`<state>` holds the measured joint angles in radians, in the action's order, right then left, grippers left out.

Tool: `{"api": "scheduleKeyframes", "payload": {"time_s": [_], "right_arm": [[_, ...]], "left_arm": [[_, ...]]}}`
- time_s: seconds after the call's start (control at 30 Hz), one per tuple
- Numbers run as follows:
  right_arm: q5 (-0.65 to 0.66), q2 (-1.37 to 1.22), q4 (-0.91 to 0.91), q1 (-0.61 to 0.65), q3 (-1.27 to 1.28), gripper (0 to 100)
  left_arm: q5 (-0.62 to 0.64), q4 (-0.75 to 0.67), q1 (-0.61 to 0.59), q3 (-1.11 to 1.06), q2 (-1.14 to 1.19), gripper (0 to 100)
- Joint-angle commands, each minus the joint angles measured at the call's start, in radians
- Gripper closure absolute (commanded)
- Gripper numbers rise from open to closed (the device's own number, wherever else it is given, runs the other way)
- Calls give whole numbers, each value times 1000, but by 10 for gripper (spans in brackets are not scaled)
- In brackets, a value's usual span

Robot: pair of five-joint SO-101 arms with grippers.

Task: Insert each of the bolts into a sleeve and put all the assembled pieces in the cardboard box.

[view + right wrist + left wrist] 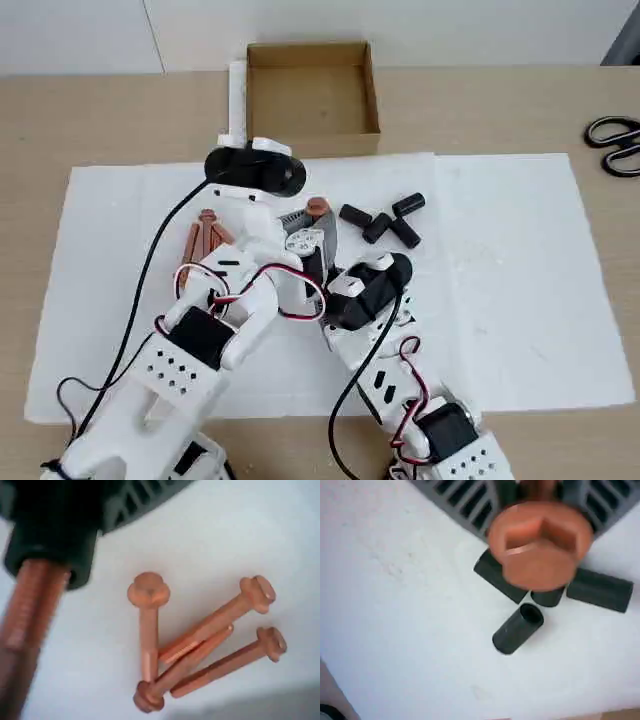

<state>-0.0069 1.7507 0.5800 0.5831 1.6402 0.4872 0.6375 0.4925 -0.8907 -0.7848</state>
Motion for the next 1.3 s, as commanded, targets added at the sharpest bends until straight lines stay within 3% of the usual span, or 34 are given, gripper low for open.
{"api": "scheduleKeyframes", "payload": {"time_s": [0.0,1.17,1.27], "right_arm": [[-12,22,-7,-1,-14,995],[-9,22,-7,-1,-14,995],[-9,22,-7,-1,-14,995]], "left_arm": [[-12,51,0,-8,-75,994],[-63,58,51,-159,-123,991],[-91,63,51,-159,-123,939]]}}
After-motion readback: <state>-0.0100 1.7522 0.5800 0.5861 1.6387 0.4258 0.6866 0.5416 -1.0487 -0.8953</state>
